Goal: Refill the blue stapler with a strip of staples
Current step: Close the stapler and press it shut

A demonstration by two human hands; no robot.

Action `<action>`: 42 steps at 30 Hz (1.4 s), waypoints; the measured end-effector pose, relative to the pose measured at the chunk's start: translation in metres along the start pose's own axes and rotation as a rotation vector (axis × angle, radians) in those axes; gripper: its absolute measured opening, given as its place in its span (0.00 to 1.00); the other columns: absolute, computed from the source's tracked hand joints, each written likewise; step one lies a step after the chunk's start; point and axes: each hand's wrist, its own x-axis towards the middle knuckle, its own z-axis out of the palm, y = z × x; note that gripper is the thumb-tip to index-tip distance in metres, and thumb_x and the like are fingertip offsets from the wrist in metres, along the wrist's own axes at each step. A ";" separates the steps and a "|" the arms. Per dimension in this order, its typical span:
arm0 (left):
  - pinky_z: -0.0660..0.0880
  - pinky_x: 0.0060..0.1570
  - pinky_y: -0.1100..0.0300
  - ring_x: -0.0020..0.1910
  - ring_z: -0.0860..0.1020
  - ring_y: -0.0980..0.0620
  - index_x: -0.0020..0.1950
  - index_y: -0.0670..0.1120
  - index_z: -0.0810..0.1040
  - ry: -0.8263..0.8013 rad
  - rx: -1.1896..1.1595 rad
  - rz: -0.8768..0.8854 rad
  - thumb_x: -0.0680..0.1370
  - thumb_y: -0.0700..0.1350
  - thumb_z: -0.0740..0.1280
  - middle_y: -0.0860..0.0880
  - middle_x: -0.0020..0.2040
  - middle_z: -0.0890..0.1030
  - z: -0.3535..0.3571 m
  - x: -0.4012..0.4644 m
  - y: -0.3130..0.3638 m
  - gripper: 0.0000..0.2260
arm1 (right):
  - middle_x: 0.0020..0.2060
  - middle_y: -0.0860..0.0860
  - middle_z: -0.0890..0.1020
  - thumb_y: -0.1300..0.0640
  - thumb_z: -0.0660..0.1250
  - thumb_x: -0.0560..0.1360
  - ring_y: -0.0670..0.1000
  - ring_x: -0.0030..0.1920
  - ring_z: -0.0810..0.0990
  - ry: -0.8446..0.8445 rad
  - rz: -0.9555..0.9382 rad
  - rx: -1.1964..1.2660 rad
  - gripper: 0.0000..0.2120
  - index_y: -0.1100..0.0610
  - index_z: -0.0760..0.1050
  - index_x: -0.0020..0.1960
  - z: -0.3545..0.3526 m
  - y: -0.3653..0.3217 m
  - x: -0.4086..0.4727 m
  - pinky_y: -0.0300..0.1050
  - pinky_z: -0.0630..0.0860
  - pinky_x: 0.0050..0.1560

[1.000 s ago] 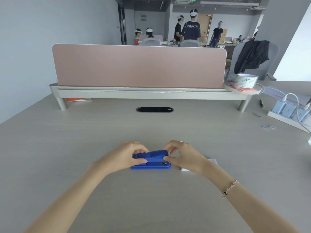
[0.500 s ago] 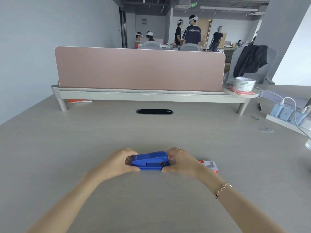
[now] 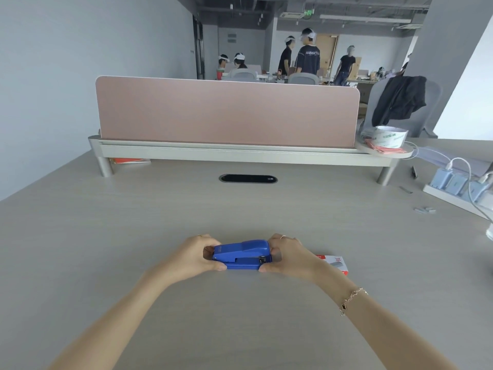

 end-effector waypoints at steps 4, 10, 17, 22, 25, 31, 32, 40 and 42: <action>0.70 0.43 0.67 0.43 0.75 0.56 0.39 0.59 0.75 -0.007 0.074 0.043 0.70 0.43 0.76 0.54 0.44 0.75 0.000 0.002 0.001 0.13 | 0.47 0.50 0.72 0.53 0.69 0.72 0.49 0.48 0.68 -0.015 -0.009 -0.001 0.14 0.54 0.76 0.56 0.001 0.000 0.002 0.41 0.61 0.53; 0.70 0.48 0.63 0.49 0.76 0.53 0.48 0.49 0.80 -0.028 0.122 0.070 0.70 0.45 0.76 0.49 0.48 0.78 -0.005 0.015 -0.004 0.09 | 0.49 0.53 0.73 0.52 0.68 0.73 0.49 0.46 0.66 -0.025 -0.028 -0.061 0.12 0.55 0.74 0.55 -0.003 0.002 0.012 0.42 0.62 0.53; 0.69 0.46 0.67 0.48 0.74 0.59 0.47 0.48 0.79 -0.010 0.143 0.090 0.71 0.46 0.75 0.50 0.48 0.78 -0.020 0.051 -0.004 0.08 | 0.52 0.55 0.74 0.53 0.69 0.73 0.53 0.50 0.71 -0.005 -0.035 -0.089 0.14 0.60 0.74 0.54 -0.024 0.012 0.050 0.42 0.61 0.53; 0.72 0.52 0.59 0.50 0.75 0.54 0.48 0.49 0.80 -0.034 0.151 0.073 0.70 0.47 0.75 0.50 0.49 0.80 -0.033 0.094 -0.007 0.09 | 0.51 0.56 0.75 0.53 0.71 0.71 0.55 0.53 0.74 -0.019 -0.030 -0.084 0.14 0.60 0.76 0.53 -0.035 0.027 0.094 0.46 0.67 0.58; 0.73 0.53 0.56 0.50 0.76 0.55 0.43 0.54 0.78 -0.049 0.175 0.066 0.70 0.48 0.75 0.51 0.48 0.80 -0.037 0.125 -0.012 0.08 | 0.51 0.55 0.75 0.52 0.71 0.71 0.55 0.53 0.74 -0.018 -0.021 -0.074 0.14 0.59 0.76 0.52 -0.040 0.041 0.122 0.46 0.68 0.55; 0.74 0.52 0.57 0.49 0.77 0.54 0.43 0.54 0.78 -0.058 0.172 0.046 0.70 0.47 0.75 0.52 0.48 0.80 -0.046 0.189 -0.015 0.07 | 0.48 0.52 0.74 0.53 0.70 0.71 0.54 0.52 0.73 -0.006 -0.010 -0.036 0.13 0.58 0.77 0.53 -0.056 0.072 0.179 0.42 0.65 0.50; 0.74 0.50 0.58 0.48 0.78 0.54 0.43 0.53 0.78 -0.052 0.161 0.046 0.70 0.47 0.75 0.53 0.46 0.80 -0.048 0.201 -0.014 0.07 | 0.48 0.52 0.74 0.54 0.70 0.71 0.53 0.51 0.73 0.001 -0.010 -0.026 0.13 0.58 0.77 0.53 -0.060 0.076 0.188 0.42 0.65 0.50; 0.77 0.47 0.54 0.45 0.82 0.46 0.44 0.49 0.80 -0.003 0.036 0.030 0.70 0.41 0.75 0.44 0.46 0.84 -0.051 0.278 -0.028 0.07 | 0.49 0.53 0.75 0.56 0.71 0.70 0.54 0.52 0.76 0.046 0.035 0.075 0.11 0.58 0.77 0.51 -0.074 0.110 0.257 0.49 0.73 0.55; 0.78 0.48 0.54 0.46 0.83 0.44 0.43 0.49 0.79 -0.005 0.030 0.033 0.70 0.40 0.75 0.43 0.47 0.85 -0.049 0.288 -0.031 0.08 | 0.48 0.53 0.74 0.57 0.71 0.69 0.55 0.51 0.77 0.045 0.045 0.085 0.12 0.59 0.78 0.51 -0.073 0.116 0.267 0.48 0.74 0.53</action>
